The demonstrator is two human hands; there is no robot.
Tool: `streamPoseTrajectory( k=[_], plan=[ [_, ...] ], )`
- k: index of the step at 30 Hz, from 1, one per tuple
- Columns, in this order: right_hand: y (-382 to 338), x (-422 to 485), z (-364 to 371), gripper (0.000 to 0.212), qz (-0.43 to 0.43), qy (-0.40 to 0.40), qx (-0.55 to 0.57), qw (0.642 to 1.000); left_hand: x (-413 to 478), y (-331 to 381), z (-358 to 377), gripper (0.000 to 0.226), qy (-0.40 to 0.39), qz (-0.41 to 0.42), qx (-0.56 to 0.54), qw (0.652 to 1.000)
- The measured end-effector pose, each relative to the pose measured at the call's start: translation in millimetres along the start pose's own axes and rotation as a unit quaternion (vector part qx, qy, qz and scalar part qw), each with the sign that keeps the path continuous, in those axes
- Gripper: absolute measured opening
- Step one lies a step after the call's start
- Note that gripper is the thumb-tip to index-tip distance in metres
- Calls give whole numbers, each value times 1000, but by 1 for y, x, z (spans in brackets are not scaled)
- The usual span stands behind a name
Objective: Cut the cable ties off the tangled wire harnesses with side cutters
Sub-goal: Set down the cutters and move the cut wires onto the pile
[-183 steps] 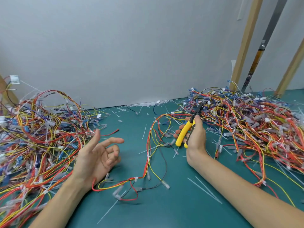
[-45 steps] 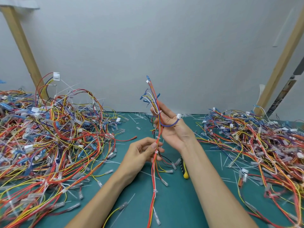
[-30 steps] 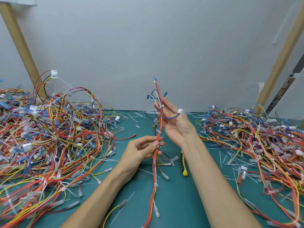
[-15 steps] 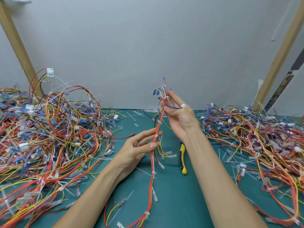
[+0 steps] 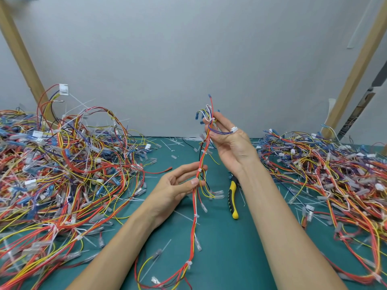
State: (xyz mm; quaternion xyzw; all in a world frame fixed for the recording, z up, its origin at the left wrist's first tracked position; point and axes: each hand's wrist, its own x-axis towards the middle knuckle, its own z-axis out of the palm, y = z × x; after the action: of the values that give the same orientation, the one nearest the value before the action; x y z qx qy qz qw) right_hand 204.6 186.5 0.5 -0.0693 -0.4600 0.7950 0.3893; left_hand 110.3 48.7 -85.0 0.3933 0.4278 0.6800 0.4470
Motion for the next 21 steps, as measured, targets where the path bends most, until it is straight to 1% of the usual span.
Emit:
streamPoseTrajectory(
  k=[5,9,16,18,21],
  plan=[
    [-5,3,1,43,14,24,26,999,0,0,2,43,12,1,-4,1000],
    [-9,4,5,43,8,41,23,999,-1,-1,1,35,8,0,-9,1000],
    [-27,3,8,39,-11,58,91,994,-1,3,2,34,5,-30,38,999],
    [-32,3,9,38,-25,67,110,991,-2,6,2,29,-20,-63,28,997],
    [-36,3,7,41,-29,68,133,988,-6,14,3,26,-123,-148,47,980]
  ],
)
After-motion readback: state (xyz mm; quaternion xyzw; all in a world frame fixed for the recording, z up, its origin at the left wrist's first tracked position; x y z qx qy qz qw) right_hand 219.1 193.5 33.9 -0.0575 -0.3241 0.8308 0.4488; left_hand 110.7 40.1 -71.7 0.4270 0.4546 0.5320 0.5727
